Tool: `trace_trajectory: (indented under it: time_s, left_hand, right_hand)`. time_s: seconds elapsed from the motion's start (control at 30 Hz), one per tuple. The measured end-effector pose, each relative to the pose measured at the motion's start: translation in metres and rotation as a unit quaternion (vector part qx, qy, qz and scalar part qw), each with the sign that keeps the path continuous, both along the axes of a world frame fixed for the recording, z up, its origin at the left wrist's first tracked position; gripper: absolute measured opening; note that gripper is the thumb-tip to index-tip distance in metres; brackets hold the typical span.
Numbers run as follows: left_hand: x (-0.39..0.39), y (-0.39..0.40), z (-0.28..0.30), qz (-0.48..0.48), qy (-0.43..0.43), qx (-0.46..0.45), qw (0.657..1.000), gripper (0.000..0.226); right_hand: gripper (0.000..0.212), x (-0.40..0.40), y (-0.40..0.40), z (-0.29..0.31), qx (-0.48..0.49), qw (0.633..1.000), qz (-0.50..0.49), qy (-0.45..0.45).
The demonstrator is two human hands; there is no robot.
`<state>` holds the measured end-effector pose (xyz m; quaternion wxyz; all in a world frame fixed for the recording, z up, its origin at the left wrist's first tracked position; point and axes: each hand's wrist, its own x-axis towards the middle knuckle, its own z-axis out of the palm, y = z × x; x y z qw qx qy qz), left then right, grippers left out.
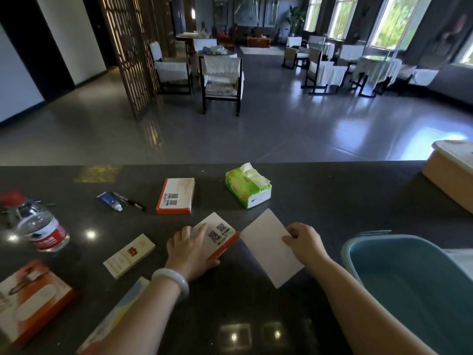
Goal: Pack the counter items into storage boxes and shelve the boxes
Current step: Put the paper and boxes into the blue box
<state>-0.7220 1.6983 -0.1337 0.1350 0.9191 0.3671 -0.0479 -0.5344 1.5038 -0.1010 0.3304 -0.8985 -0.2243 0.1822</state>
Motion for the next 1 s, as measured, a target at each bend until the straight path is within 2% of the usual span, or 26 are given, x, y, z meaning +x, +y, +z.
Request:
trace_trajectory:
  time_s: [0.2, 0.3, 0.5, 0.73, 0.83, 1.0]
  left_hand:
    - [0.002, -0.031, 0.017, -0.007, -0.084, 0.015, 0.996, 0.102]
    - [0.009, -0.051, 0.031, -0.019, -0.116, 0.022, 0.993, 0.103]
    - [0.048, -0.107, 0.068, -0.038, -0.13, 0.047, 0.99, 0.103]
    - [0.103, -0.195, 0.094, -0.059, -0.189, 0.085, 0.977, 0.105]
    - [0.113, -0.228, 0.092, -0.068, -0.204, 0.09, 0.972, 0.103]
    - [0.107, -0.261, 0.077, -0.052, -0.162, 0.071, 0.983, 0.103]
  right_hand:
    - [0.01, 0.012, -0.028, 0.053, 0.062, 0.996, -0.011, -0.063]
    - [0.008, 0.017, -0.056, 0.078, 0.114, 0.991, -0.024, -0.059]
    - [0.018, 0.047, -0.139, 0.11, 0.169, 0.984, -0.039, -0.044]
    - [0.015, 0.095, -0.241, 0.109, 0.083, 0.996, 0.011, 0.018]
    - [0.013, 0.107, -0.258, 0.099, 0.008, 0.996, 0.084, 0.021]
    - [0.009, 0.114, -0.256, 0.079, -0.071, 0.972, 0.225, -0.014]
